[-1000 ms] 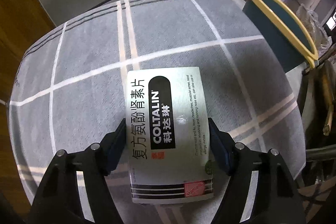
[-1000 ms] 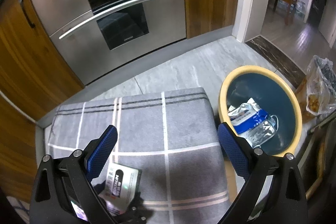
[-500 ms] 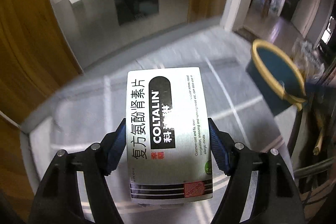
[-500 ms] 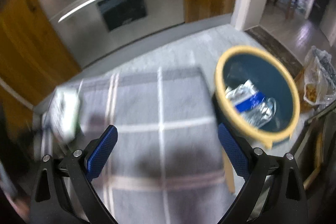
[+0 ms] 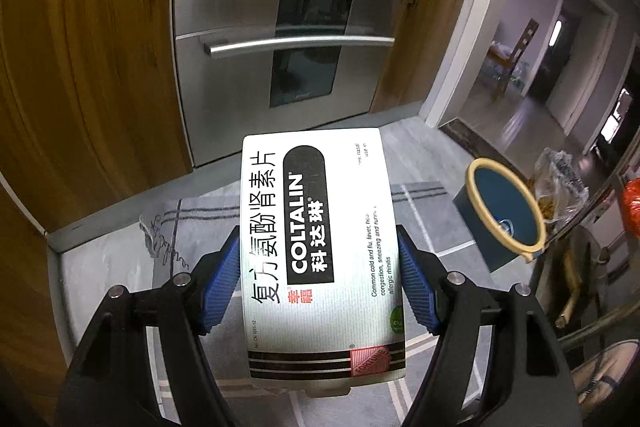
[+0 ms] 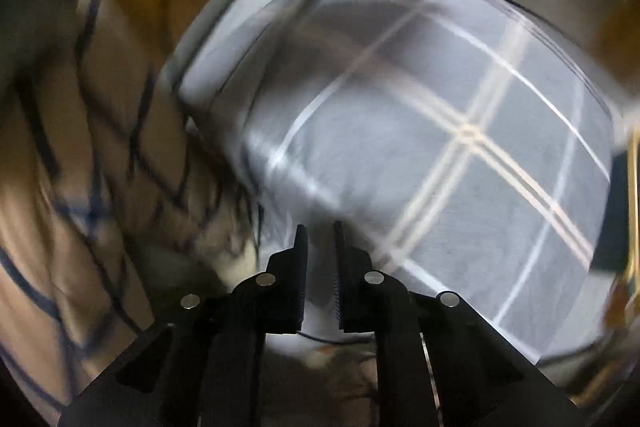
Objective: Collect trash
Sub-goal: 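Lift the medicine box off the mat with the left tool, then grasp the clear plastic bag with the right tool while the left tool holds the box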
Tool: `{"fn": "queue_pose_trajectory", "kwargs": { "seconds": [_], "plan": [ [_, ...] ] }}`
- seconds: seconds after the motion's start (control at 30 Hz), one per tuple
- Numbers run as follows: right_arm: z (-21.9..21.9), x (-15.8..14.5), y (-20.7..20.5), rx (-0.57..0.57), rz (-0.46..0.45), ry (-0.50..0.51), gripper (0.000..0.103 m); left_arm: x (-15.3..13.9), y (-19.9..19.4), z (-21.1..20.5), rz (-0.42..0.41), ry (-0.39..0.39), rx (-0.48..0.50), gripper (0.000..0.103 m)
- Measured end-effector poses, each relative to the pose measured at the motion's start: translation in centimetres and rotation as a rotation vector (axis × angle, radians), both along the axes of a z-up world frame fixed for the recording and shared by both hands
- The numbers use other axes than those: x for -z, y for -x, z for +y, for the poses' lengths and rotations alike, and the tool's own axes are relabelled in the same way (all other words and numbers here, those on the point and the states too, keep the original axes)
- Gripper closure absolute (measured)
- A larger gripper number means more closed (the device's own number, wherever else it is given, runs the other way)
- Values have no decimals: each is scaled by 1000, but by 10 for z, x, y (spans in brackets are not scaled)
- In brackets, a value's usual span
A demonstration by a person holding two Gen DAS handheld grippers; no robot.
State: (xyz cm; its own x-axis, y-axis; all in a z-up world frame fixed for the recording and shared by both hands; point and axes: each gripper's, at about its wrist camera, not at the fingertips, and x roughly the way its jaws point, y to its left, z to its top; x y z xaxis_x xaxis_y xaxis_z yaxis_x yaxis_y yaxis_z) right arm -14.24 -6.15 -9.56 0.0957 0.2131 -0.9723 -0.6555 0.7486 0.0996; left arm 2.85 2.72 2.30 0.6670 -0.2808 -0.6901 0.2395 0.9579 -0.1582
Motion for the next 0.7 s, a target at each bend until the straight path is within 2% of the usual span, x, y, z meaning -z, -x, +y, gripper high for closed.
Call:
{"fn": "queue_pose_trajectory", "kwargs": {
  "seconds": [0.1, 0.2, 0.37, 0.4, 0.53, 0.57, 0.63, 0.7],
  "plan": [
    [16, 28, 14, -138, 0, 83, 102, -6, -1, 2, -11, 29, 6, 32],
    [35, 57, 44, -427, -48, 168, 102, -12, 1, 10, -18, 57, 10, 32],
    [49, 109, 79, -690, -11, 259, 102, -19, -2, 10, -26, 91, 27, 32],
    [51, 121, 87, -766, -19, 275, 102, -19, -2, 9, -33, 87, 30, 32],
    [42, 160, 103, -905, 1, 340, 102, -20, -2, 3, -46, 52, 33, 32],
    [43, 169, 104, -936, 2, 346, 100, -20, -2, 3, -43, 56, 37, 32],
    [44, 183, 102, -978, 3, 357, 90, -22, -4, 2, -39, 74, 49, 32],
    [47, 197, 108, -1031, -6, 363, 74, -25, -4, 1, -47, 78, 59, 32]
  ]
}}
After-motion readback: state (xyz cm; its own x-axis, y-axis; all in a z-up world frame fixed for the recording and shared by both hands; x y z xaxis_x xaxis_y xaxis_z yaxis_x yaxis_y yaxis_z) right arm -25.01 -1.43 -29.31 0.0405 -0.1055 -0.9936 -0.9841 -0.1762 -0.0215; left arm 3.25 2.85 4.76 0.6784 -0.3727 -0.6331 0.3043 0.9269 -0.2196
